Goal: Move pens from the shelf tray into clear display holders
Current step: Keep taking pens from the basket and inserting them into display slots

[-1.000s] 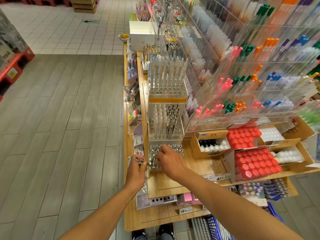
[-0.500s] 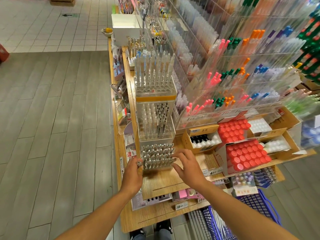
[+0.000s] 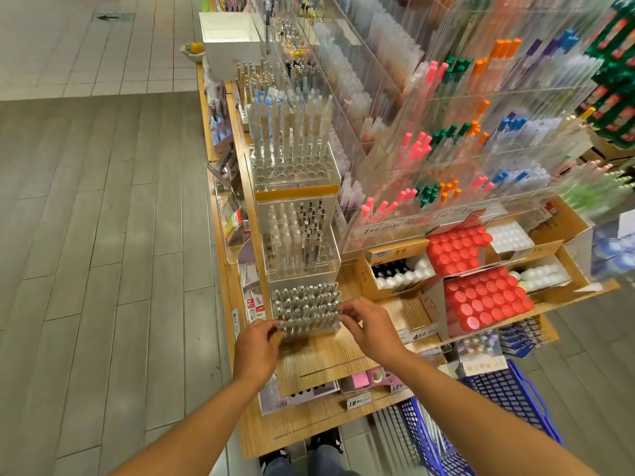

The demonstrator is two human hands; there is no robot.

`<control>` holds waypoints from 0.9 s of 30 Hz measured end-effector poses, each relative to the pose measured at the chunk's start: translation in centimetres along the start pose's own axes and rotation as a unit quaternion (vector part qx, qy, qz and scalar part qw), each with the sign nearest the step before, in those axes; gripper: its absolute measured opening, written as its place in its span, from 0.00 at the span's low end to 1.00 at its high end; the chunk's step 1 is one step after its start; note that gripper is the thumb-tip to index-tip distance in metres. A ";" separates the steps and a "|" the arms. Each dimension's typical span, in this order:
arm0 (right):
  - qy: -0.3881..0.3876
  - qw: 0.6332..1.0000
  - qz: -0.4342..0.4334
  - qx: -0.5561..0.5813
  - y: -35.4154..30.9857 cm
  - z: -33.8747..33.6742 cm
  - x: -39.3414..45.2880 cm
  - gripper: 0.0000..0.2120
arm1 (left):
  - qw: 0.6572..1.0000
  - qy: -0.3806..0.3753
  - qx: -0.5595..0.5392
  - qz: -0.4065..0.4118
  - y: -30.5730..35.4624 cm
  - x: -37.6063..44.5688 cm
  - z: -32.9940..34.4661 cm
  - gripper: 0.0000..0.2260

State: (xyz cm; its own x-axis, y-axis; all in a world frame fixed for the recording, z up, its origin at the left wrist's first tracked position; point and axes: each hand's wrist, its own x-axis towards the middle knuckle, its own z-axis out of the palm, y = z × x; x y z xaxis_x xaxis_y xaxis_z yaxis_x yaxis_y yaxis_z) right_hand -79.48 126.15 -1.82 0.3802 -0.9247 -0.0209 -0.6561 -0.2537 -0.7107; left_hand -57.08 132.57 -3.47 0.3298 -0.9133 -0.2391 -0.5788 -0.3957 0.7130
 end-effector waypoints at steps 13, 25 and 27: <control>-0.019 0.997 0.057 0.050 0.2 -0.2 -0.2 0.09 | 0.999 -0.028 -0.034 -0.011 -0.2 -0.1 -1.0 0.10; 0.007 0.975 0.187 0.117 1.4 -0.8 -6.5 0.12 | 0.985 -0.148 0.074 -0.045 -0.7 -2.2 0.2 0.07; 0.026 0.964 0.213 0.157 1.8 -1.3 -8.2 0.11 | 0.980 -0.184 0.065 -0.036 -0.2 -3.1 1.0 0.08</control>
State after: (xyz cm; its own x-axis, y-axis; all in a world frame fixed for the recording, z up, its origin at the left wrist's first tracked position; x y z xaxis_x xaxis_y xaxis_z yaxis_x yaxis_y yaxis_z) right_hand -84.67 132.93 -1.98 0.0807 -0.9413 -0.3279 -0.5133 0.2427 -0.8232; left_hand -58.70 135.37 -3.52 0.0962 -0.8458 -0.5247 -0.6619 -0.4481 0.6009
